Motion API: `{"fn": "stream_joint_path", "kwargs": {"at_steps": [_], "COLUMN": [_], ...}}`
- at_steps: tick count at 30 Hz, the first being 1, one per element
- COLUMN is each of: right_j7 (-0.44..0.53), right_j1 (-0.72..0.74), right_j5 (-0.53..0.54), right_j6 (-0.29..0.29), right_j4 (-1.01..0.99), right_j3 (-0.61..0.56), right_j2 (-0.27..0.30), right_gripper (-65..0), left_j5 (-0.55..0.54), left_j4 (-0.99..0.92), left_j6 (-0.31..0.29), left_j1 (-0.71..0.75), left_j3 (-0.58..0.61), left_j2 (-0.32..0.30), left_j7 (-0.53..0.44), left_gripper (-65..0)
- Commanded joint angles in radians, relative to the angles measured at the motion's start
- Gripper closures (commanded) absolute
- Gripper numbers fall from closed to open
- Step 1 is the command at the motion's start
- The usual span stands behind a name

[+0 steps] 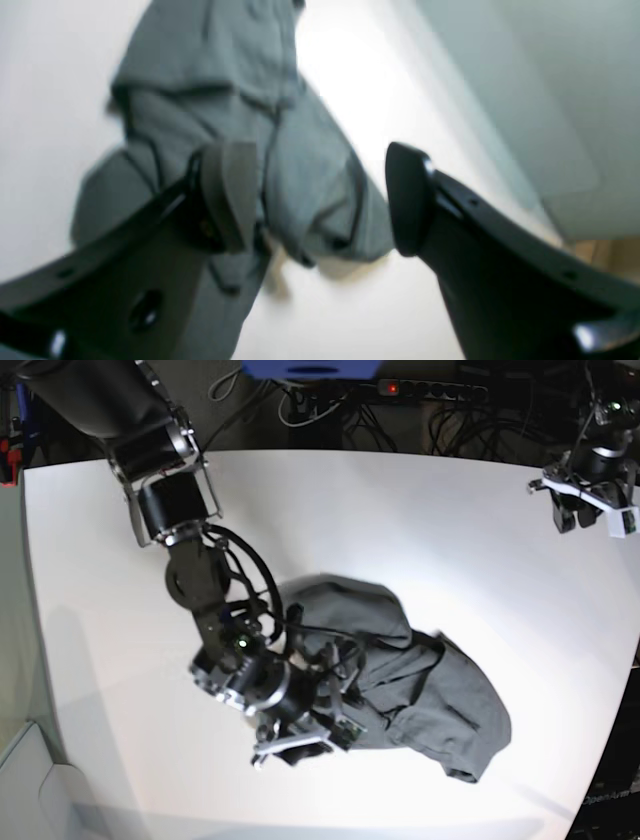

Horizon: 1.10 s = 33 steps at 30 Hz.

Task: Layout the t-shirt on the table in an organized manner, then fold the t-shirt properly
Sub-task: 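Release the t-shirt and raise the right gripper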

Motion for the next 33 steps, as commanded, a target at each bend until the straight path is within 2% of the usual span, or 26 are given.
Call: {"fn": "stream_joint_path", "kwargs": {"at_steps": [1, 6, 17, 20, 27, 30, 32, 33], "right_j7": [0.022, 0.029, 0.188, 0.222, 0.23, 0.268, 0.294, 0.296], "right_j1": [0.016, 0.003, 0.011, 0.028, 0.111, 0.145, 0.172, 0.191], "right_j5": [0.003, 0.004, 0.004, 0.004, 0.004, 0.004, 0.004, 0.004], "right_j6": [-0.009, -0.009, -0.012, -0.012, -0.014, -0.014, -0.014, -0.014], "right_j4": [0.009, -0.11, -0.327, -0.37, -0.491, -0.532, -0.56, -0.572], "right_j3": [0.012, 0.053, 0.065, 0.065, 0.065, 0.065, 0.065, 0.065], "right_j2": [0.004, 0.01, 0.007, 0.007, 0.003, -0.005, -0.011, -0.011], "right_gripper": [-40.6, -40.4, -40.2, -38.3, -26.5, -15.3, -3.6, 0.0], "left_j5": [-0.002, -0.002, -0.002, -0.002, -0.002, -0.002, -0.002, -0.002], "left_j4": [0.016, 0.016, 0.016, 0.016, 0.016, 0.016, 0.016, 0.016], "left_j6": [0.0, 0.0, 0.0, 0.0, 0.0, 0.0, 0.0, 0.0], "left_j1": [0.004, 0.001, 0.001, 0.001, 0.001, 0.001, 0.001, 0.001], "left_j3": [-0.007, -0.007, -0.008, -0.007, -0.01, -0.011, -0.013, -0.013], "left_j2": [-0.011, -0.011, 0.006, 0.009, 0.009, 0.009, 0.009, 0.009], "left_j7": [-0.024, -0.026, -0.029, -0.032, -0.032, -0.032, -0.032, -0.032], "left_gripper": [-21.7, -21.7, -21.7, -21.7, -21.7, -21.7, -21.7, -21.7]}}
